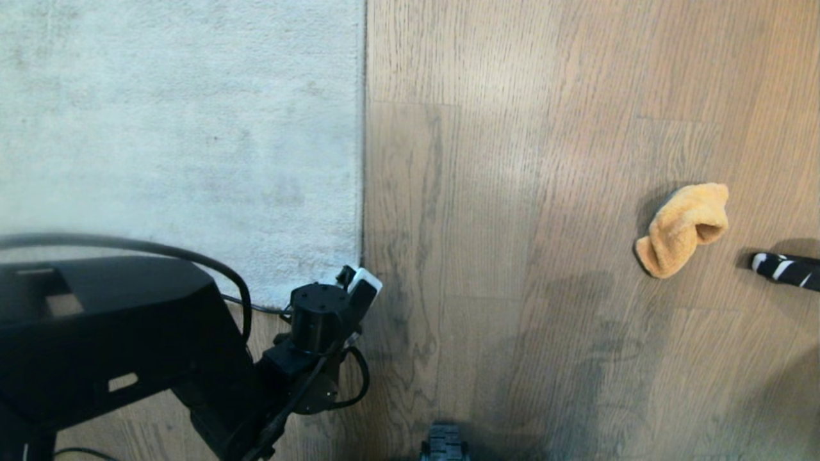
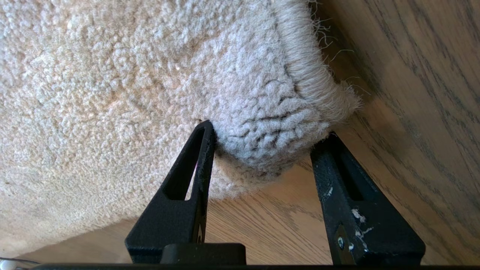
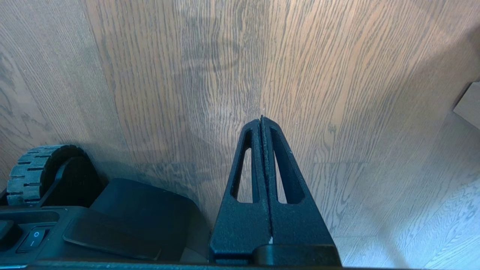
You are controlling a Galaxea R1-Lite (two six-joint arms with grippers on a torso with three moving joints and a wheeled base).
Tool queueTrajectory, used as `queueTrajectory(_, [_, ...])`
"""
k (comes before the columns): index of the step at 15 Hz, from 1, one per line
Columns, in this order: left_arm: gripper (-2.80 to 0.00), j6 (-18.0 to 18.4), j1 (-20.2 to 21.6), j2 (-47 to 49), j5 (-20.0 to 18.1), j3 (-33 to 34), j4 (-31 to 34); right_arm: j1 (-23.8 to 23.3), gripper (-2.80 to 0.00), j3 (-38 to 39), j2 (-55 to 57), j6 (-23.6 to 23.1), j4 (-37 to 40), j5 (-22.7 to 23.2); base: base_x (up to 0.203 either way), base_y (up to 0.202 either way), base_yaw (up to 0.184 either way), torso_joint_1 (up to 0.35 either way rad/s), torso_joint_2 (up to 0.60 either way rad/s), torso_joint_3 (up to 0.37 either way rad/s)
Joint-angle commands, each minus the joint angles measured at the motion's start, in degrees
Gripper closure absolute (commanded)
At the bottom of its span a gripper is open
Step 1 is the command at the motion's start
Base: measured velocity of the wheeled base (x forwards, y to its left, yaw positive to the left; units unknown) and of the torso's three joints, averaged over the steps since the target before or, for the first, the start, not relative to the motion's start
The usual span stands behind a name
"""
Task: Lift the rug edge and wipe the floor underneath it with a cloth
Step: Lift up the carpet
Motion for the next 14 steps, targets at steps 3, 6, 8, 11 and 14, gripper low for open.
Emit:
queueTrajectory(3, [0.0, 0.1, 0.7, -3.5, 0.5, 1.6, -0.4, 0.0, 0.0, 0.0, 0.0, 0.0, 0.0, 0.0, 0.0, 0.0, 0.0, 0.0, 0.0, 0.0])
queueTrajectory(6, [0.0, 1.4, 1.6, -6.5, 0.6, 2.6, -0.3, 0.0, 0.0, 0.0, 0.0, 0.0, 0.0, 0.0, 0.0, 0.0, 0.0, 0.0, 0.0, 0.0])
queueTrajectory(8, [0.0, 2.2, 2.2, -8.4, 0.6, 3.1, -0.3, 0.0, 0.0, 0.0, 0.0, 0.0, 0.0, 0.0, 0.0, 0.0, 0.0, 0.0, 0.0, 0.0])
queueTrajectory(11, [0.0, 2.4, 3.1, -11.6, 0.6, 5.0, -0.2, 0.0, 0.0, 0.0, 0.0, 0.0, -0.1, 0.0, 0.0, 0.0, 0.0, 0.0, 0.0, 0.0])
queueTrajectory(14, [0.0, 2.4, 4.0, -15.3, 0.5, 7.4, -0.2, 0.1, 0.0, 0.0, 0.0, 0.0, 0.0, 0.0, 0.0, 0.0, 0.0, 0.0, 0.0, 0.0])
